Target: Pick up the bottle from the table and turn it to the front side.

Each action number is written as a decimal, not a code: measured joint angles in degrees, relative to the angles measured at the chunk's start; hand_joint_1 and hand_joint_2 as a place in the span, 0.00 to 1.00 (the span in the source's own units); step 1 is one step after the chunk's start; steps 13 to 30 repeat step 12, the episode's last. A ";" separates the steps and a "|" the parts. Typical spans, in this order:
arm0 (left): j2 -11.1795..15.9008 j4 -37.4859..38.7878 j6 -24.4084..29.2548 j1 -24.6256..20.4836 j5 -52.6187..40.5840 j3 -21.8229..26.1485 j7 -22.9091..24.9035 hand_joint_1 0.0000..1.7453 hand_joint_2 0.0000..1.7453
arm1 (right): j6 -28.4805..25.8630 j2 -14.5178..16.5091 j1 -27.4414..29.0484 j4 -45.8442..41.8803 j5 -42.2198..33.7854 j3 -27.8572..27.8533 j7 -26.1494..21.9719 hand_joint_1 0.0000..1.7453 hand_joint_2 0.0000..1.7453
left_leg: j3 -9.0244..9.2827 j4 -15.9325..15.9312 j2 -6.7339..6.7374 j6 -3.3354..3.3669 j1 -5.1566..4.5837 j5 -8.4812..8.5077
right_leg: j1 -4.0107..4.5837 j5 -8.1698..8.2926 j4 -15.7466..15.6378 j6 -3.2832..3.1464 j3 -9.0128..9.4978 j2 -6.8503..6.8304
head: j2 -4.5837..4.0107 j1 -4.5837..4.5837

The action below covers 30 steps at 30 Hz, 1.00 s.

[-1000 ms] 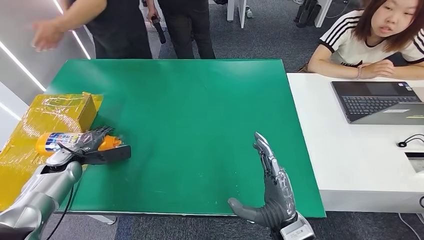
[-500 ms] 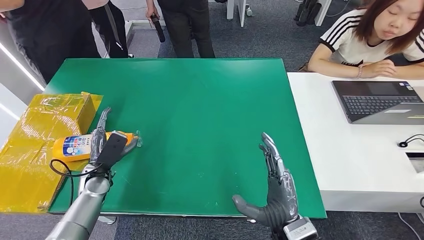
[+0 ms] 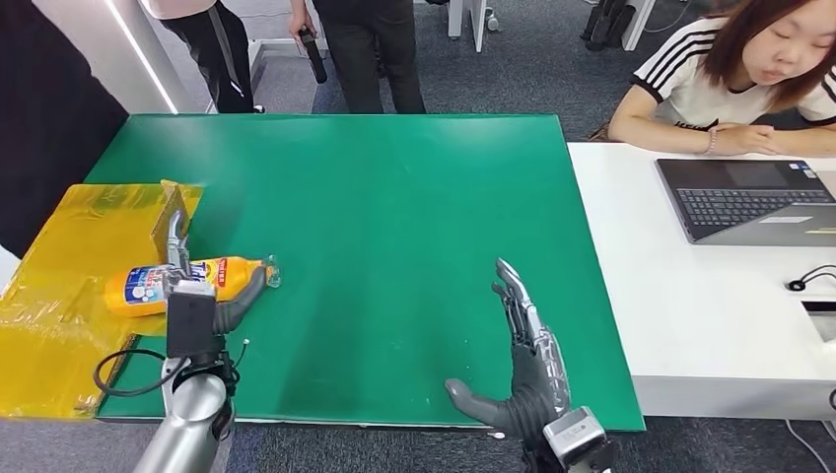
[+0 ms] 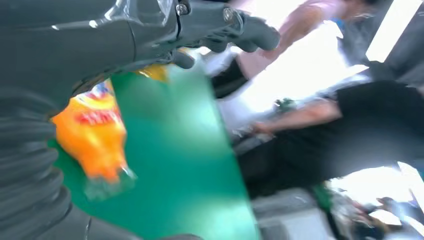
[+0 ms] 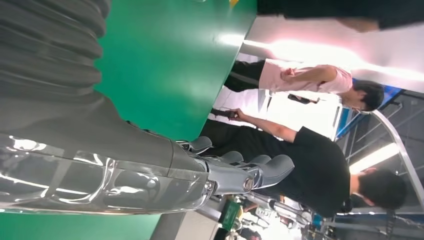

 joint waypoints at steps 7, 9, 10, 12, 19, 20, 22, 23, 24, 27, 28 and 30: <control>-0.93 -6.27 0.03 2.64 -0.22 -3.93 0.00 0.00 1.00 | 0.20 0.53 -0.62 1.11 -0.11 0.00 0.05 0.00 1.00 | -0.03 0.01 0.00 0.04 0.01 -0.03 | 0.00 0.00 -0.02 0.00 -0.02 -0.01 | 0.00 -0.01; -0.97 -7.00 0.01 2.84 -0.13 -4.24 0.00 0.00 1.00 | 0.27 0.61 -0.71 1.28 -0.11 0.00 0.05 0.00 1.00 | -0.02 0.01 0.00 0.04 0.02 -0.03 | 0.01 0.00 -0.01 0.00 -0.02 -0.02 | 0.00 -0.01; -0.99 -7.29 -0.18 2.91 0.01 -4.38 0.00 0.00 1.00 | 0.28 0.62 -0.75 1.37 -0.11 -0.01 0.06 0.00 1.00 | -0.02 0.01 0.01 0.03 0.02 -0.03 | 0.01 0.00 -0.01 -0.01 -0.03 -0.01 | 0.00 -0.01; -1.04 -7.77 -1.28 3.05 0.74 -4.61 0.00 0.00 1.00 | 0.29 0.63 -0.77 1.49 -0.11 -0.01 0.07 0.00 1.00 | -0.01 0.01 0.02 0.03 0.02 -0.03 | 0.01 0.00 0.00 -0.01 -0.04 0.01 | 0.00 -0.01; -1.04 -7.77 -1.28 3.05 0.74 -4.61 0.00 0.00 1.00 | 0.29 0.63 -0.77 1.49 -0.11 -0.01 0.07 0.00 1.00 | -0.01 0.01 0.02 0.03 0.02 -0.03 | 0.01 0.00 0.00 -0.01 -0.04 0.01 | 0.00 -0.01; -1.04 -7.77 -1.28 3.05 0.74 -4.61 0.00 0.00 1.00 | 0.29 0.63 -0.77 1.49 -0.11 -0.01 0.07 0.00 1.00 | -0.01 0.01 0.02 0.03 0.02 -0.03 | 0.01 0.00 0.00 -0.01 -0.04 0.01 | 0.00 -0.01; -1.04 -7.77 -1.28 3.05 0.74 -4.61 0.00 0.00 1.00 | 0.29 0.63 -0.77 1.49 -0.11 -0.01 0.07 0.00 1.00 | -0.01 0.01 0.02 0.03 0.02 -0.03 | 0.01 0.00 0.00 -0.01 -0.04 0.01 | 0.00 -0.01; -1.04 -7.77 -1.28 3.05 0.74 -4.61 0.00 0.00 1.00 | 0.29 0.63 -0.77 1.49 -0.11 -0.01 0.07 0.00 1.00 | -0.01 0.01 0.02 0.03 0.02 -0.03 | 0.01 0.00 0.00 -0.01 -0.04 0.01 | 0.00 -0.01; -1.04 -7.77 -1.28 3.05 0.74 -4.61 0.00 0.00 1.00 | 0.29 0.63 -0.77 1.49 -0.11 -0.01 0.07 0.00 1.00 | -0.01 0.01 0.02 0.03 0.02 -0.03 | 0.01 0.00 0.00 -0.01 -0.04 0.01 | 0.00 -0.01; -1.04 -7.77 -1.28 3.05 0.74 -4.61 0.00 0.00 1.00 | 0.29 0.63 -0.77 1.49 -0.11 -0.01 0.07 0.00 1.00 | -0.01 0.01 0.02 0.03 0.02 -0.03 | 0.01 0.00 0.00 -0.01 -0.04 0.01 | 0.00 -0.01; -1.04 -7.77 -1.28 3.05 0.74 -4.61 0.00 0.00 1.00 | 0.29 0.63 -0.77 1.49 -0.11 -0.01 0.07 0.00 1.00 | -0.01 0.01 0.02 0.03 0.02 -0.03 | 0.01 0.00 0.00 -0.01 -0.04 0.01 | 0.00 -0.01; -1.04 -7.77 -1.28 3.05 0.74 -4.61 0.00 0.00 1.00 | 0.29 0.63 -0.77 1.49 -0.11 -0.01 0.07 0.00 1.00 | -0.01 0.01 0.02 0.03 0.02 -0.03 | 0.01 0.00 0.00 -0.01 -0.04 0.01 | 0.00 -0.01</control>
